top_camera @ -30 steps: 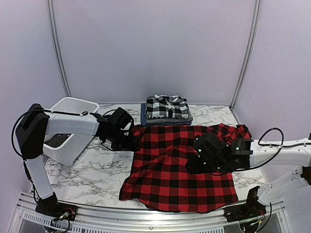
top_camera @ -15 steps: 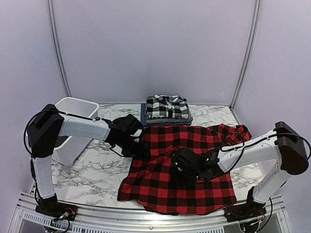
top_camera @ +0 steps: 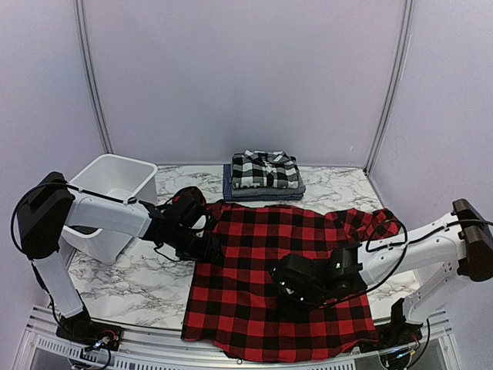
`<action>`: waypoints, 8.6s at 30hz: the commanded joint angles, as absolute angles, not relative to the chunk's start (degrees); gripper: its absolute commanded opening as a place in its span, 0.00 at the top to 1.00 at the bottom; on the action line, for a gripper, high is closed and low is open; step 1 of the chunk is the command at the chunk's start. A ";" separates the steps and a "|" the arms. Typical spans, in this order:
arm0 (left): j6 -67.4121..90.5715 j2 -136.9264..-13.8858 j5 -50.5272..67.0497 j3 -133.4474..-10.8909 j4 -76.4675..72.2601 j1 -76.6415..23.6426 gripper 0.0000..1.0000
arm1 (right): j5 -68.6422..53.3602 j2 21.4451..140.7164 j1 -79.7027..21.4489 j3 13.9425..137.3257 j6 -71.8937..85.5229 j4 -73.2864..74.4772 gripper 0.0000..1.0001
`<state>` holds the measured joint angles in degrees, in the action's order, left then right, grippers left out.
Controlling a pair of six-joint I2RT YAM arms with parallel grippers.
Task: Fold and stack the long sleeve shirts
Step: Smooth out the flattened shirt at the center of the board.
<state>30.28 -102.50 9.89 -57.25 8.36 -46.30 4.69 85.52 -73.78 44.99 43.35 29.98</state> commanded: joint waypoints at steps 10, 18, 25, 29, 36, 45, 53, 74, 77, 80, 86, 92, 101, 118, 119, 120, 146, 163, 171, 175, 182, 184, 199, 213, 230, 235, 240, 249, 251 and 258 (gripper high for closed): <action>28.46 -98.85 0.97 -68.80 24.44 -45.73 0.22 | 12.28 82.12 -44.96 61.92 27.58 26.98 0.54; 31.15 -112.19 -11.34 -87.98 29.35 -35.77 0.27 | 7.56 96.93 -35.98 73.19 18.96 17.81 0.50; 26.04 -122.01 -9.20 -98.48 30.00 -33.00 0.32 | 7.64 108.86 -34.04 82.03 13.15 14.99 0.45; 24.05 -123.85 -6.89 -101.11 29.98 -33.71 0.32 | 5.71 115.34 -33.96 88.13 9.88 16.20 0.34; 19.78 -126.38 -4.05 -105.19 29.71 -37.98 0.31 | 1.22 117.73 -34.03 87.05 8.19 16.74 0.30; 16.68 -132.59 2.18 -110.84 29.87 -40.01 0.24 | 0.88 113.45 -35.30 79.95 9.16 14.95 0.46; 15.52 -133.01 4.93 -110.48 30.59 -41.32 0.44 | 3.57 111.82 -37.75 78.42 10.08 16.40 0.88; 26.39 -109.87 5.37 -72.42 19.21 -49.41 1.00 | 7.46 95.56 -49.39 47.13 28.31 2.78 0.99; 27.67 -109.80 5.55 -68.32 18.62 -49.63 1.00 | 5.93 95.62 -49.39 44.66 29.21 0.92 0.91; 28.82 -109.33 5.37 -65.07 17.74 -50.21 1.00 | 5.60 94.34 -49.33 45.23 28.55 2.63 0.78; 30.50 -108.41 5.02 -61.38 16.04 -50.92 1.00 | 6.59 85.61 -46.88 51.18 25.75 8.09 0.54; 30.94 -108.18 4.88 -60.47 15.13 -51.28 1.00 | 8.41 88.74 -40.51 61.28 17.67 11.84 0.46; 30.89 -107.67 4.82 -60.14 15.03 -51.62 1.00 | 7.15 102.53 -38.55 70.88 5.07 16.03 0.42; 30.67 -108.09 5.11 -60.56 14.90 -51.59 1.00 | 12.79 108.73 -38.28 69.68 -2.49 12.72 0.38; 30.67 -108.10 5.10 -60.56 14.92 -51.61 1.00 | 12.65 109.10 -38.28 69.62 -3.04 12.40 0.38; 30.67 -108.07 5.12 -60.56 14.94 -51.65 1.00 | 12.18 109.50 -38.32 69.61 -3.49 12.13 0.39; 30.85 -106.03 4.43 -60.08 15.55 -51.64 1.00 | 34.59 116.22 -35.06 84.58 2.32 9.22 1.00; 30.76 -105.43 4.13 -60.29 15.82 -51.60 0.71 | 24.31 112.16 -33.00 86.85 5.33 13.82 0.27; 30.52 -105.28 5.10 -61.08 15.86 -51.62 0.71 | 14.74 100.13 -25.74 67.07 15.92 9.23 0.38; 30.06 -104.69 4.84 -61.30 16.07 -51.60 0.71 | 11.52 99.65 -21.81 61.44 20.56 8.71 0.48; 29.73 -104.11 4.77 -61.00 16.33 -51.62 0.71 | 11.52 95.77 -19.60 48.29 27.47 7.58 0.50; 29.43 -104.00 4.66 -61.07 16.43 -51.53 0.71 | 11.59 94.28 -19.39 44.37 29.56 7.60 0.50; 27.95 -103.16 4.30 -61.95 18.04 -50.20 0.71 | 8.11 71.70 -19.40 33.05 38.40 13.19 0.51; 28.21 -103.80 4.45 -63.14 18.37 -50.10 0.71 | -5.01 97.65 -19.42 61.16 26.66 5.53 0.79; 27.95 -103.26 3.77 -64.79 19.42 -50.11 0.71 | -1.88 119.12 -11.95 74.51 24.79 9.26 0.86; 28.11 -103.54 3.65 -65.42 19.47 -50.10 0.71 | -1.99 126.95 -11.10 85.30 21.36 14.16 0.84; 28.32 -103.58 3.10 -65.82 19.51 -50.13 0.71 | -1.83 132.40 -10.20 94.40 18.85 18.11 0.71; 33.03 -100.09 -7.25 -72.03 24.14 -42.17 0.61 | -0.93 118.69 -11.25 81.45 16.74 16.03 0.53; 34.06 -100.56 -9.12 -73.14 24.63 -39.51 0.61 | -0.28 114.80 -12.71 78.46 16.57 15.68 0.52; 32.96 -107.10 -13.47 -79.30 24.30 -34.40 0.57 | 2.10 105.92 -23.39 72.27 17.00 13.97 0.47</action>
<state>33.45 -103.13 -10.20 -75.33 22.04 -35.24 0.86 109.60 -16.71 73.34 17.26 15.44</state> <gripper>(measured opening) 0.419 0.525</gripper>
